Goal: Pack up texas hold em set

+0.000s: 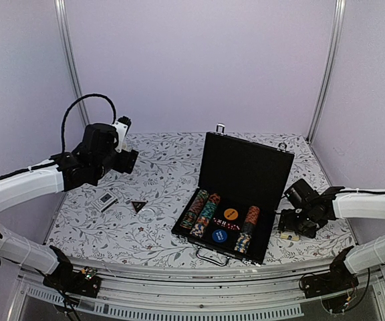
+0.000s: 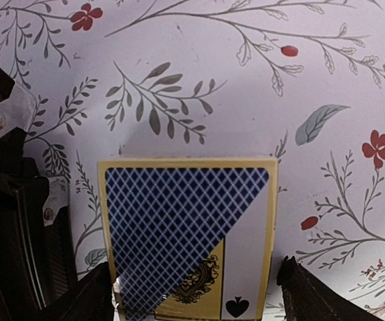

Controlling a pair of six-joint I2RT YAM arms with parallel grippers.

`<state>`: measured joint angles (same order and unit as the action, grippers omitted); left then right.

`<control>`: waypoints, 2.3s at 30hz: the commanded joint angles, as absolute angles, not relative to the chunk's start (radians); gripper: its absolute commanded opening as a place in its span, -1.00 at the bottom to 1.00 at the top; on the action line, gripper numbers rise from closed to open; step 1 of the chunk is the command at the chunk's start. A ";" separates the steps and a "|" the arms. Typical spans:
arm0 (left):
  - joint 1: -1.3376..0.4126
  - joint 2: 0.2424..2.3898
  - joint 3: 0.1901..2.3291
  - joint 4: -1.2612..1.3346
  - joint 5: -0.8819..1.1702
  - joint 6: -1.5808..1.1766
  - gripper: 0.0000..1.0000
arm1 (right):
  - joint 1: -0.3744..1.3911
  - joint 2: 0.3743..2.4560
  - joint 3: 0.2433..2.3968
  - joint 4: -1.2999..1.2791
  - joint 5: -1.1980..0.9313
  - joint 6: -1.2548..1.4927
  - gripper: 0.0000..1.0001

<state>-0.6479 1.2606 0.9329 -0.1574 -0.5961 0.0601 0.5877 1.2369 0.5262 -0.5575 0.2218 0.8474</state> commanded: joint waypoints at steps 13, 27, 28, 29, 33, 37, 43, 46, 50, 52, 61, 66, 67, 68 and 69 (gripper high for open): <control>-0.671 1.257 0.923 -0.140 -0.612 0.074 0.89 | 0.638 1.398 0.649 -0.645 0.334 0.782 0.59; -0.678 1.259 0.924 -0.140 -0.620 0.076 0.88 | 0.643 1.376 0.647 -0.665 0.372 0.815 0.22; -0.678 1.259 0.925 -0.139 -0.621 0.076 0.89 | 0.644 1.367 0.646 -0.671 0.378 0.822 0.21; -0.678 1.259 0.925 -0.139 -0.621 0.076 0.89 | 0.644 1.354 0.647 -0.676 0.384 0.827 0.20; -0.680 1.261 0.924 -0.139 -0.621 0.074 0.89 | 0.643 1.276 0.647 -0.690 0.405 0.843 0.18; -0.681 1.264 0.925 -0.139 -0.620 0.073 0.88 | 0.644 1.167 0.655 -0.701 0.410 0.840 0.16; -0.684 1.266 0.925 -0.139 -0.621 0.074 0.88 | 0.644 0.970 0.665 -0.660 0.339 0.748 0.13; -0.685 1.268 0.926 -0.140 -0.618 0.073 0.88 | 0.644 0.915 0.661 -0.660 0.255 0.697 0.11; -0.687 1.274 0.927 -0.141 -0.616 0.073 0.88 | 0.658 0.910 0.650 -0.657 0.133 0.681 0.04; -0.688 1.277 0.927 -0.141 -0.616 0.072 0.88 | 0.665 0.913 0.649 -0.659 0.100 0.682 0.03; -0.696 1.287 0.927 -0.141 -0.618 0.075 0.88 | 0.774 0.921 0.605 -0.582 -0.071 0.707 0.03; -0.700 1.293 0.927 -0.141 -0.618 0.074 0.88 | 0.876 1.016 0.657 -0.509 -0.103 0.644 0.02; -0.701 1.297 0.927 -0.141 -0.618 0.074 0.88 | 0.894 1.057 0.692 -0.508 -0.103 0.615 0.02; -0.701 1.299 0.927 -0.141 -0.618 0.075 0.88 | 0.914 1.096 0.734 -0.511 -0.098 0.590 0.02; -0.702 1.302 0.927 -0.140 -0.619 0.076 0.88 | 0.934 1.142 0.775 -0.517 -0.086 0.542 0.02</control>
